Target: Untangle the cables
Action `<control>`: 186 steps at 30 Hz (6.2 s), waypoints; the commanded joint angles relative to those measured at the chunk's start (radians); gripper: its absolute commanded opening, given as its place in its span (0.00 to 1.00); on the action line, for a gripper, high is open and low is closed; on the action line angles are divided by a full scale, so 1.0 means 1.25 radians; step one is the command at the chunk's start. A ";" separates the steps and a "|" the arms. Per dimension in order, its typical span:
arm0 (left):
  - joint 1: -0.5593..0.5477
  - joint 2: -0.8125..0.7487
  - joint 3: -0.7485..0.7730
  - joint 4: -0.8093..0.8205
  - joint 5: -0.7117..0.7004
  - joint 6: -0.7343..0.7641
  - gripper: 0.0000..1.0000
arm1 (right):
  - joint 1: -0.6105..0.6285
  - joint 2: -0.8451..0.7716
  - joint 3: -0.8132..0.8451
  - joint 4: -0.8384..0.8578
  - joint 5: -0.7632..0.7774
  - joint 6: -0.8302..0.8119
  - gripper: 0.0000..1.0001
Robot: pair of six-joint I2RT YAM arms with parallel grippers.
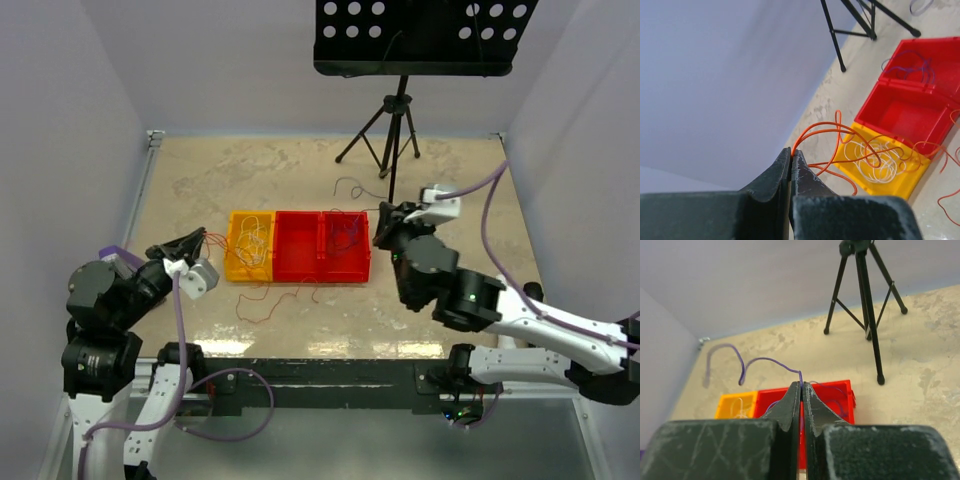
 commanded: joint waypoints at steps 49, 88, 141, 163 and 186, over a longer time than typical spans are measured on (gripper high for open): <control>0.012 0.021 0.239 0.173 0.304 -0.079 0.00 | -0.216 0.413 -0.194 0.150 -0.252 0.187 0.02; 0.018 -0.017 0.152 0.142 0.298 -0.039 0.00 | -0.052 0.294 -0.197 0.388 -1.129 -0.195 0.59; 0.015 -0.136 -0.129 -0.395 0.136 0.443 0.85 | -0.045 0.095 0.113 0.096 -0.623 -0.240 0.00; 0.015 -0.123 -0.163 -0.326 0.249 0.421 0.88 | -0.045 0.224 0.491 0.020 -0.611 -0.254 0.00; 0.015 -0.135 -0.158 -0.283 0.191 0.398 0.93 | -0.107 0.378 0.329 0.349 -0.453 -0.309 0.00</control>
